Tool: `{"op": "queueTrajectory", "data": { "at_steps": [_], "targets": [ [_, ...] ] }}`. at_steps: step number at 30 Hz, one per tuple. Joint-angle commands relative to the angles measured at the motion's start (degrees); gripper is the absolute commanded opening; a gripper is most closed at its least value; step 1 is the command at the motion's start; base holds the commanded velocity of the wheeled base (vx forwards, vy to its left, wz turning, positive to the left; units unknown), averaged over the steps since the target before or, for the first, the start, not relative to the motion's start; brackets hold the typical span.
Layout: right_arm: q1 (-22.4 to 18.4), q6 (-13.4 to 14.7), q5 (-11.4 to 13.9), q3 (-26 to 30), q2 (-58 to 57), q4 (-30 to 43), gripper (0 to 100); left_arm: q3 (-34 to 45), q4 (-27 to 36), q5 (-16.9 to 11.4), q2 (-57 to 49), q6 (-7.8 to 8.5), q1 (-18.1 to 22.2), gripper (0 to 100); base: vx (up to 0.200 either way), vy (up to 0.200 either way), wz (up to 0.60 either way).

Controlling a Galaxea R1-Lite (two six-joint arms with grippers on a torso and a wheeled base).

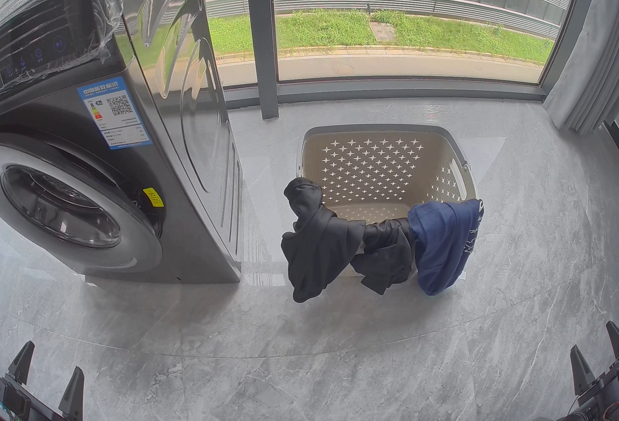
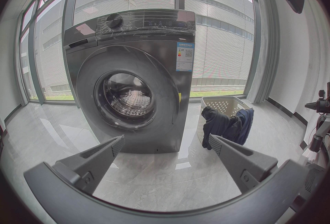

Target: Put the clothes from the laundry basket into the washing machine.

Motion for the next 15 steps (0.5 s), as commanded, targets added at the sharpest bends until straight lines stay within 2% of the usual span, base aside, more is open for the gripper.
{"op": "queueTrajectory", "data": {
  "at_steps": [1,6,10,15],
  "targets": [
    [0.00,-0.01,0.04,0.92,-0.70,0.09,100,0.92,0.00,0.00,-0.77,-0.01,0.01,100,0.000,0.000,0.60],
    [-0.09,-0.01,-0.05,1.01,-0.70,0.00,100,0.92,0.00,0.09,-0.77,0.16,0.01,100,0.000,0.000,0.60],
    [0.00,-0.01,-0.05,1.01,-0.70,0.00,100,0.92,0.00,0.00,-0.77,0.08,0.01,100,0.000,0.000,0.00],
    [0.00,-0.01,-0.05,1.01,-0.70,0.00,100,0.92,0.00,0.00,-0.77,-0.01,0.01,100,0.000,0.200,0.00]
  ]
}}
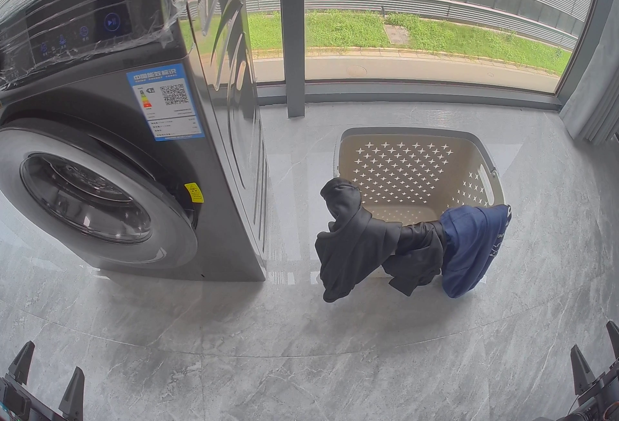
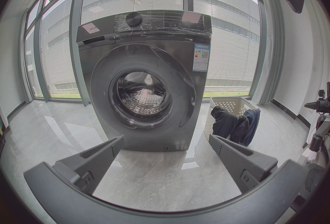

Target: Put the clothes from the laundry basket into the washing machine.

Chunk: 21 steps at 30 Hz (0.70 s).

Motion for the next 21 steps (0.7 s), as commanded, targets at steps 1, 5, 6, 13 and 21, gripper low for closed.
{"op": "queueTrajectory", "data": {
  "at_steps": [1,5,6,13,21],
  "targets": [
    [0.02,-0.01,0.02,1.01,-0.70,0.00,100,0.92,0.00,0.00,-0.77,-0.06,-0.01,100,0.000,0.200,0.00],
    [0.02,-0.01,0.02,0.92,-0.70,0.00,100,0.92,0.00,0.00,-0.77,-0.06,-0.01,100,0.000,0.200,0.00],
    [0.02,-0.01,0.02,1.01,-0.70,0.00,100,0.92,0.00,0.00,-0.77,-0.06,-0.01,100,0.000,0.200,0.00],
    [0.02,-0.01,0.02,1.01,-0.70,0.00,100,0.92,0.00,0.00,-0.77,-0.06,-0.01,100,0.000,0.200,0.00],
    [0.02,-0.01,0.02,1.01,-0.70,0.00,100,0.92,0.00,0.00,-0.77,-0.06,-0.01,100,0.000,0.200,0.00]
  ]
}}
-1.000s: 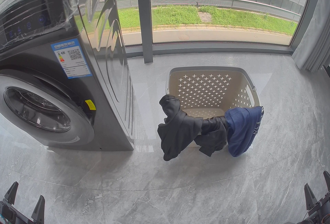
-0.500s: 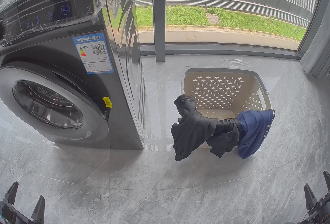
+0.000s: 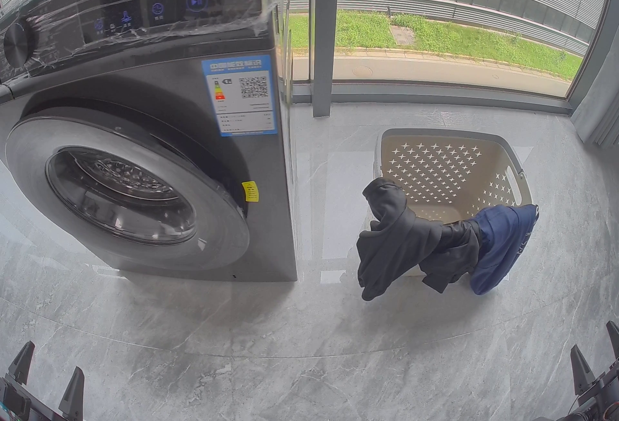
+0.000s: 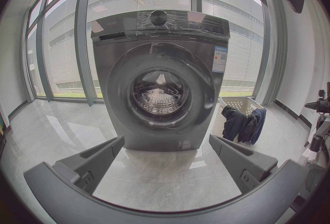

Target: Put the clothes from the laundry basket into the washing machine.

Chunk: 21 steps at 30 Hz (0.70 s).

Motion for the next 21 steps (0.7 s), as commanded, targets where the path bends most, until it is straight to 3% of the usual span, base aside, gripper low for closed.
{"op": "queueTrajectory", "data": {
  "at_steps": [1,13,21],
  "targets": [
    [0.05,-0.01,0.03,1.01,-0.70,0.00,100,0.92,0.00,0.00,-0.77,-0.01,0.01,100,0.000,0.200,0.00],
    [0.05,-0.01,0.03,1.01,-0.70,0.00,100,0.92,0.00,0.00,-0.77,-0.01,0.01,100,0.000,0.000,0.00],
    [0.05,-0.01,0.03,1.01,-0.70,0.00,100,0.92,0.00,0.00,-0.77,-0.01,0.01,100,0.000,0.200,0.00]
  ]
}}
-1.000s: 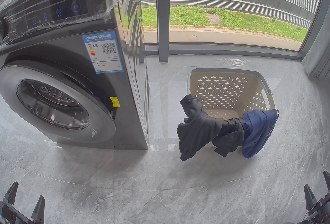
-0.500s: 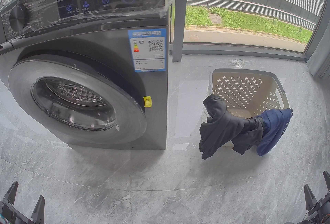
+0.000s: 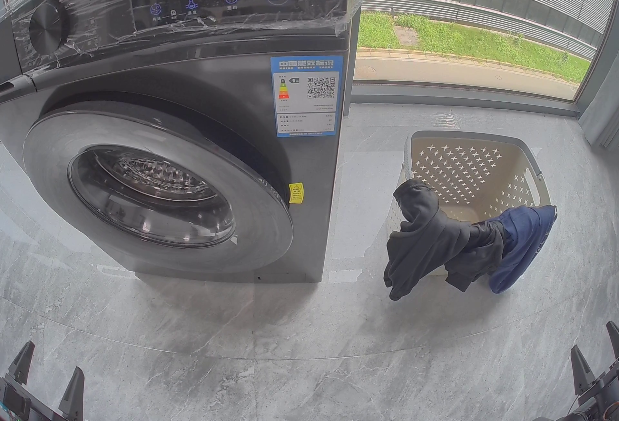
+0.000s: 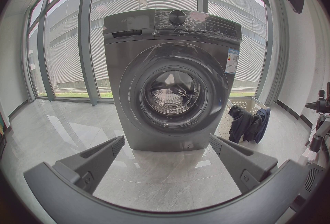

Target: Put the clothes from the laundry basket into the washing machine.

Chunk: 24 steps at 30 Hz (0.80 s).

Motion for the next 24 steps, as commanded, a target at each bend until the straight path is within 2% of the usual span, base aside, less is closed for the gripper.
{"op": "queueTrajectory", "data": {
  "at_steps": [1,10,24],
  "targets": [
    [0.05,-0.01,0.02,0.92,-0.70,0.00,100,0.92,0.00,0.00,-0.77,-0.04,0.01,100,0.000,0.200,0.00],
    [0.05,-0.01,0.02,1.01,-0.70,0.00,100,0.92,0.00,0.00,-0.77,-0.04,0.01,100,0.000,0.200,0.00],
    [0.05,-0.01,0.11,0.92,-0.70,0.00,100,0.92,0.00,0.00,-0.77,-0.04,0.01,100,0.000,0.000,0.00]
  ]
}}
